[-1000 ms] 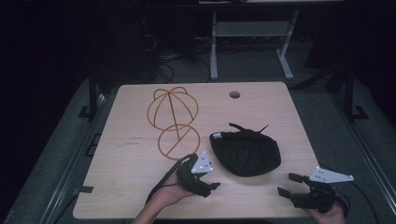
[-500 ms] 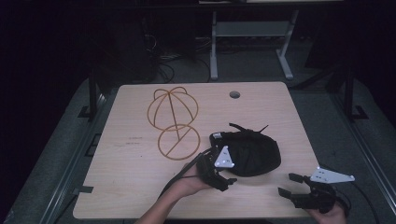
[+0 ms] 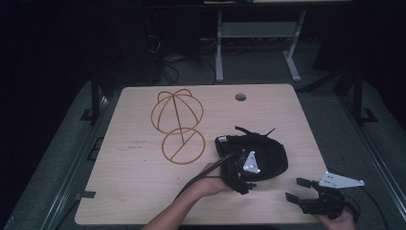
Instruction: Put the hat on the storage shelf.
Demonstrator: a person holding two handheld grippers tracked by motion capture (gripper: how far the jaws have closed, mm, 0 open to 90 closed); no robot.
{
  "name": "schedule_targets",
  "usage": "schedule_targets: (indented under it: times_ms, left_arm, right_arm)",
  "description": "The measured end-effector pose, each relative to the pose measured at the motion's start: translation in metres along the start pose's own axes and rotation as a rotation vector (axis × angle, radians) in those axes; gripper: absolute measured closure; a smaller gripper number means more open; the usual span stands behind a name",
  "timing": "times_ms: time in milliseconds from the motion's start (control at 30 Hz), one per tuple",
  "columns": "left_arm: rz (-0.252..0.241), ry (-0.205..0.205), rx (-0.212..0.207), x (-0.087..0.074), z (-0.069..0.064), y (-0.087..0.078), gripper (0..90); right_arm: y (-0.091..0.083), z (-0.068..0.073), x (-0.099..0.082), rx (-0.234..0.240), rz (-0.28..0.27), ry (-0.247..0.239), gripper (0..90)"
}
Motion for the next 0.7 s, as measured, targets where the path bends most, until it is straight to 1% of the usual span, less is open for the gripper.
schedule_targets:
  times_ms: [100,133,167,300,433,500,600,700]
  left_arm:
    - [0.015,0.004,-0.015,-0.001,-0.001,0.008,39.7]
    - [0.025,0.013,-0.021,-0.001,-0.001,0.010,40.3]
    - [0.031,0.014,-0.023,-0.001,-0.002,0.012,40.9]
    - [0.047,0.026,-0.023,-0.001,0.000,0.019,44.5]
    - [0.062,0.036,-0.024,0.001,0.001,0.024,45.9]
    - [0.076,0.053,-0.025,0.001,0.001,0.026,47.0]
    - [0.084,0.066,-0.033,0.001,-0.001,0.028,49.2]
    - [0.101,0.080,-0.026,0.002,-0.002,0.032,50.4]
  right_arm:
    - [0.000,0.000,0.000,0.001,0.001,-0.001,21.3]
    - [0.000,0.000,0.000,0.002,0.001,-0.002,21.3]
    - [0.000,0.000,0.000,0.002,0.002,-0.002,21.3]
    - [0.001,0.001,-0.001,0.007,0.002,-0.004,21.5]
    - [0.001,0.001,0.000,0.007,0.001,-0.008,21.5]
    - [0.001,0.001,-0.001,0.009,0.001,-0.007,21.5]
    - [0.001,0.001,-0.001,0.009,0.000,-0.006,21.5]
    - [0.001,0.000,-0.001,0.011,0.002,-0.003,21.5]
Point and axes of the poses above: each handheld gripper's, and its own axes: y roughly forward along the jaws, x roughly out of its top, z roughly to its left, the point moved 7 cm from there along y, roughly forward along the jaws, and after that the axes turned 4 degrees about y, right-handed, at the moved point
